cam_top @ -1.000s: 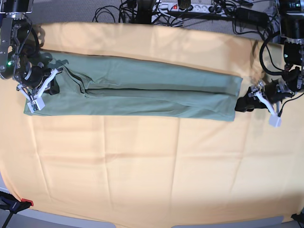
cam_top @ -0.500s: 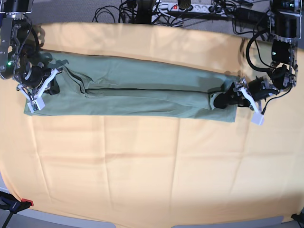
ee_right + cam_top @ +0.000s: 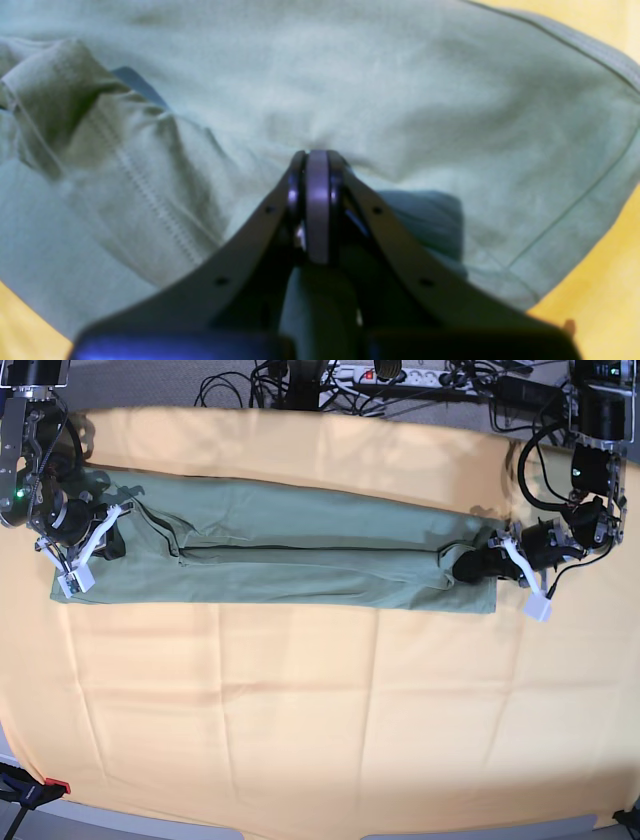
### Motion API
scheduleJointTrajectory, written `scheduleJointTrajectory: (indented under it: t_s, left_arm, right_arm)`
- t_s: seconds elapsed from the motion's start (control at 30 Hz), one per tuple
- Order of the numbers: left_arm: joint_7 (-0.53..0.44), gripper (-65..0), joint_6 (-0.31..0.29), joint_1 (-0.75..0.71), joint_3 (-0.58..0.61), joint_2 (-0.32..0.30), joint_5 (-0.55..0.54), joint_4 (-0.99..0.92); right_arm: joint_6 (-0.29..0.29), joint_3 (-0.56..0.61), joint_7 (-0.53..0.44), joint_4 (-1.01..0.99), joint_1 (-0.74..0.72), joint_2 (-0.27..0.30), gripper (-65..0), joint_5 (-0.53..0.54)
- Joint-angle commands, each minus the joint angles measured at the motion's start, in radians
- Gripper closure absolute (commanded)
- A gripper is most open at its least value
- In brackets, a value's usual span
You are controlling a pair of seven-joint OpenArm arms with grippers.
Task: Fold the T-shirt properly
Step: 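Grasp the strip end nearest the left gripper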
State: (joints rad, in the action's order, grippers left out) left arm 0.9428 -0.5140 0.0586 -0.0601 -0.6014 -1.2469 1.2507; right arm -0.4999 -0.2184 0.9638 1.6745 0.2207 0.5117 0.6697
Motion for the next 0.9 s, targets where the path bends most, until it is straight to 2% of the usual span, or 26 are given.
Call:
scheduleJointTrajectory:
  t_s: [0.0, 0.23, 0.37, 0.53, 0.63, 0.77, 0.87]
  left_arm:
    - [0.007, 0.0, 0.014, 0.014, -0.008, -0.014, 0.0, 0.004]
    - [0.02, 0.0, 0.014, 0.051, -0.076, -0.015, -0.001, 0.005]
    - [0.079, 0.0, 0.013, 0.05, -0.138, -0.019, -0.081, 0.005]
    - [0.098, 0.0, -0.047, 0.05, -0.166, -0.018, -0.18, 0.005]
    - [0.115, 0.0, -0.063, 0.05, -0.165, -0.013, -0.233, 0.005]
    - [0.154, 0.0, -0.109, 0.051, -0.164, 0.003, -0.237, 0.005]
    - [0.159, 0.0, -0.111, 0.05, -0.163, 0.032, -0.237, 0.005]
  right_arm:
    - [0.005, -0.005, 0.015, 0.006, -0.002, 0.014, 0.0, -0.016]
    - [-0.005, -0.005, 0.016, 0.006, -0.002, 0.015, 0.0, -0.016]
    - [-0.005, -0.005, 0.015, 0.006, -0.002, 0.015, 0.0, -0.016]
    - [-0.005, -0.005, 0.016, 0.006, -0.002, 0.014, 0.0, -0.016]
    - [-0.005, -0.005, 0.016, 0.006, -0.002, 0.014, 0.0, -0.017]
    - [-0.006, -0.005, 0.016, 0.006, -0.002, 0.015, 0.0, -0.016]
    - [-0.006, -0.005, 0.016, 0.006, -0.002, 0.014, 0.0, -0.016]
